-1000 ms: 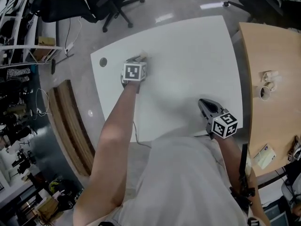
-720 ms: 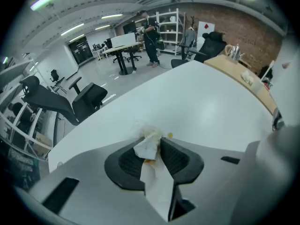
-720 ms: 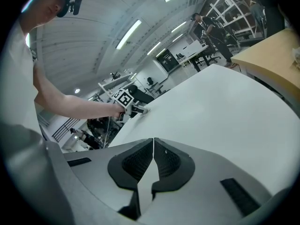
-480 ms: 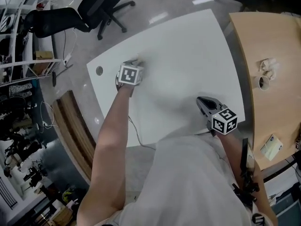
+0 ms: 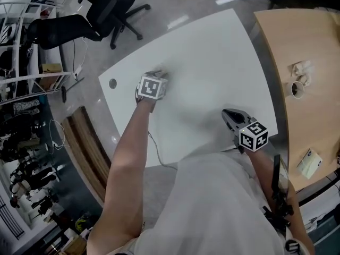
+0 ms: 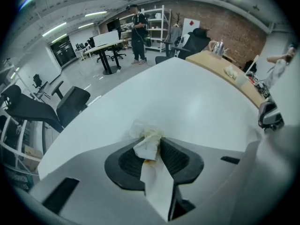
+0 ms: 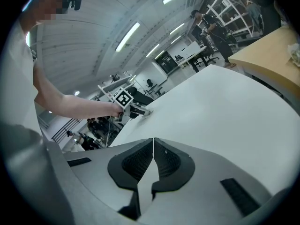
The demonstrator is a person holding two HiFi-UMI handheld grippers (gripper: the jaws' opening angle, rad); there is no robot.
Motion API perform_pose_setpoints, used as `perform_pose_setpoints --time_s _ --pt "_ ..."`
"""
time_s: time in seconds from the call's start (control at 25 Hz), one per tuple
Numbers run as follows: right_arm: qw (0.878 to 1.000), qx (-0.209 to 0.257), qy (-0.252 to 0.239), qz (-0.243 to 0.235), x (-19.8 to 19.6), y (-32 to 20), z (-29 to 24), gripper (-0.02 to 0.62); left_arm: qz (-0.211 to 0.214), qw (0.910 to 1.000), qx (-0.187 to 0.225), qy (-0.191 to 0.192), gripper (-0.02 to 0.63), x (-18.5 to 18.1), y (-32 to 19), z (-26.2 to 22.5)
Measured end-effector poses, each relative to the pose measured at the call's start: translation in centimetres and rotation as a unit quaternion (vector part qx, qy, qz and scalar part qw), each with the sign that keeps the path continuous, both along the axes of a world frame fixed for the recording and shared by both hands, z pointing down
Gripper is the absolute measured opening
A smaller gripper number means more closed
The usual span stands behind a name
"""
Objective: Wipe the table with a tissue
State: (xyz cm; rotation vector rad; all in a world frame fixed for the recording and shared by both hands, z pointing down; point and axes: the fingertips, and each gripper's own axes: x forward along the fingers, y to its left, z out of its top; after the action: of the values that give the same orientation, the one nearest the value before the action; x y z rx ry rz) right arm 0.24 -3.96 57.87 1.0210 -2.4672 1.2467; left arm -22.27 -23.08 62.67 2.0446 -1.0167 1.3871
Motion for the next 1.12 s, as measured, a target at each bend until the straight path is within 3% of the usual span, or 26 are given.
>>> perform_pose_setpoints --time_s 0.16,0.28,0.36,0.68,0.76,0.88,1.12 --pt "1.0 0.004 0.001 -0.01 0.0 0.1 -0.1 0.017 0.037 0.9954 -0.055 0.069 0.1 5.4 2.9 0.5" --pt "1.0 0.01 0.0 -0.012 0.2 0.1 -0.6 0.017 0.07 0.9911 -0.068 0.091 0.1 10.3 4.9 0.3" --pt "1.0 0.017 -0.001 -0.011 0.6 0.0 -1.0 0.017 0.065 0.9888 -0.067 0.116 0.101 12.6 6.0 0.1" --pt "1.0 0.026 -0.001 0.003 3.3 0.5 -1.0 0.017 0.02 0.9751 0.051 0.215 0.101 18.1 8.9 -6.0" --pt "1.0 0.026 -0.004 -0.006 3.1 0.9 -0.9 0.017 0.008 0.9732 0.074 0.217 0.101 17.8 9.9 -7.0" --pt "0.999 0.03 -0.006 -0.029 2.4 1.3 -1.4 0.017 -0.015 0.9784 0.091 0.185 0.101 14.7 10.5 -6.6" --pt "0.999 0.036 0.0 -0.034 2.5 0.9 -2.2 0.017 -0.118 0.983 0.081 0.116 0.101 2.5 6.9 -3.9"
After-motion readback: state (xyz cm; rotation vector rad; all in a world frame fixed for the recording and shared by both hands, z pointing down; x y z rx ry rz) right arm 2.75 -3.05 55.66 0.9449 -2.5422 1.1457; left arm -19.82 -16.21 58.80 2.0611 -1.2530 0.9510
